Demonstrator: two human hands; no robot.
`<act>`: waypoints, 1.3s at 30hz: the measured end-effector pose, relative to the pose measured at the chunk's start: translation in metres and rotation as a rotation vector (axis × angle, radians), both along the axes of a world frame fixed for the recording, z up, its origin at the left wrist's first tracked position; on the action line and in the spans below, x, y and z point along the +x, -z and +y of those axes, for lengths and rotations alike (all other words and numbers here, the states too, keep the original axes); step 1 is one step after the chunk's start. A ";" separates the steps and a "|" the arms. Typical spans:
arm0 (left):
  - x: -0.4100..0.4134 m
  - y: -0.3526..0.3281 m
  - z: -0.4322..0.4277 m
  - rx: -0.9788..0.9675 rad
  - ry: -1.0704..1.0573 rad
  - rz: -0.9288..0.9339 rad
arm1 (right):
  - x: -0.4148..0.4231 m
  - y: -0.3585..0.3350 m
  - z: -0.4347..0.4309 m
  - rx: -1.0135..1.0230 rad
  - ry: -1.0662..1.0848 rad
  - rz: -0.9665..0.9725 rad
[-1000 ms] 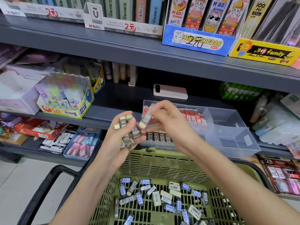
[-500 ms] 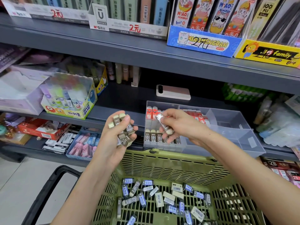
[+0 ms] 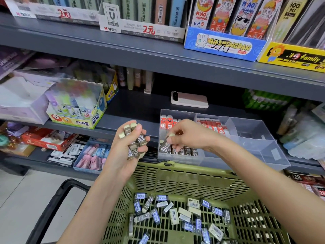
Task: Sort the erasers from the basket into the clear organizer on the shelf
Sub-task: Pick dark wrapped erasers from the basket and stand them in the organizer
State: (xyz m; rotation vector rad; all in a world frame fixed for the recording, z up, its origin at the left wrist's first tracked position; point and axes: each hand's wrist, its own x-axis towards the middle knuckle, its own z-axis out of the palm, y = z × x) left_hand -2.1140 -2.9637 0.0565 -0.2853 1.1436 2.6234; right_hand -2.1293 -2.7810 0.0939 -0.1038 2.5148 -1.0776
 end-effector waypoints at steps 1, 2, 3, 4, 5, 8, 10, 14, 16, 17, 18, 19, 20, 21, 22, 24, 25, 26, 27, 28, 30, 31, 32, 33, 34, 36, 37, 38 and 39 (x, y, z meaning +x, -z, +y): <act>0.000 0.000 0.000 0.000 0.000 -0.004 | 0.001 0.000 -0.003 -0.018 -0.001 0.011; 0.000 -0.001 0.000 0.000 -0.001 -0.008 | 0.002 0.001 -0.006 -0.039 0.020 0.025; 0.001 -0.001 0.001 -0.002 -0.001 -0.010 | 0.003 0.003 -0.008 -0.071 0.063 0.041; 0.001 -0.001 0.001 -0.003 -0.001 -0.011 | 0.003 0.006 -0.010 -0.110 0.116 0.058; 0.001 -0.001 0.001 -0.005 -0.001 -0.012 | 0.004 0.009 -0.013 -0.141 0.169 0.072; 0.001 -0.001 0.001 -0.012 -0.003 -0.011 | 0.007 0.019 -0.018 -0.217 0.292 0.068; 0.001 -0.001 0.001 -0.013 0.000 -0.013 | 0.008 0.027 -0.020 -0.215 0.342 0.074; 0.000 0.000 0.001 0.001 0.014 -0.017 | 0.008 0.034 -0.023 0.072 0.262 0.274; 0.000 0.000 0.000 0.021 0.029 -0.014 | 0.009 0.035 -0.024 0.107 0.242 0.281; 0.000 0.000 0.000 0.030 0.036 -0.012 | 0.010 0.036 -0.025 0.116 0.239 0.279; 0.001 0.000 0.000 0.035 0.042 -0.009 | 0.012 0.035 -0.025 0.132 0.240 0.293; 0.001 0.000 0.000 0.035 0.048 -0.005 | 0.013 0.034 -0.026 0.148 0.251 0.335; 0.001 0.000 0.000 0.033 0.055 0.001 | 0.015 0.032 -0.026 0.156 0.269 0.407; 0.001 -0.001 -0.001 0.028 0.065 0.009 | 0.016 0.029 -0.027 0.139 0.286 0.482; 0.002 -0.001 -0.001 0.020 0.078 0.020 | 0.017 0.024 -0.029 0.088 0.291 0.527; 0.002 -0.001 -0.001 0.002 0.111 0.041 | 0.017 0.015 -0.033 -0.068 0.239 0.492; 0.003 -0.001 -0.001 -0.008 0.130 0.055 | 0.017 0.011 -0.037 -0.112 0.194 0.444; 0.004 0.000 -0.001 -0.024 0.148 0.074 | 0.017 0.008 -0.040 -0.116 0.149 0.401; 0.004 0.000 -0.001 -0.045 0.165 0.097 | 0.016 0.005 -0.042 -0.095 0.106 0.372; 0.005 0.001 0.000 -0.068 0.178 0.119 | 0.016 0.002 -0.043 -0.070 0.065 0.355; 0.006 0.002 0.000 -0.105 0.198 0.157 | 0.016 -0.003 -0.044 -0.056 0.020 0.345; 0.006 0.003 0.001 -0.112 0.201 0.166 | 0.016 -0.005 -0.044 -0.066 0.014 0.348; 0.006 0.003 0.001 -0.111 0.196 0.161 | 0.017 -0.006 -0.043 -0.112 0.026 0.344; 0.005 0.002 0.000 -0.101 0.184 0.142 | 0.017 -0.008 -0.042 -0.211 0.067 0.318; 0.004 0.002 -0.001 -0.085 0.165 0.114 | 0.016 -0.010 -0.039 -0.353 0.139 0.275; 0.000 0.003 -0.003 -0.072 0.113 0.056 | 0.013 -0.014 -0.027 -0.603 0.313 0.203; -0.002 0.004 -0.004 -0.083 0.084 0.040 | 0.011 -0.016 -0.018 -0.630 0.385 0.196; -0.003 0.005 -0.005 -0.097 0.056 0.031 | 0.009 -0.016 -0.010 -0.598 0.433 0.191; -0.004 0.006 -0.005 -0.106 0.035 0.023 | 0.008 -0.014 -0.003 -0.530 0.456 0.179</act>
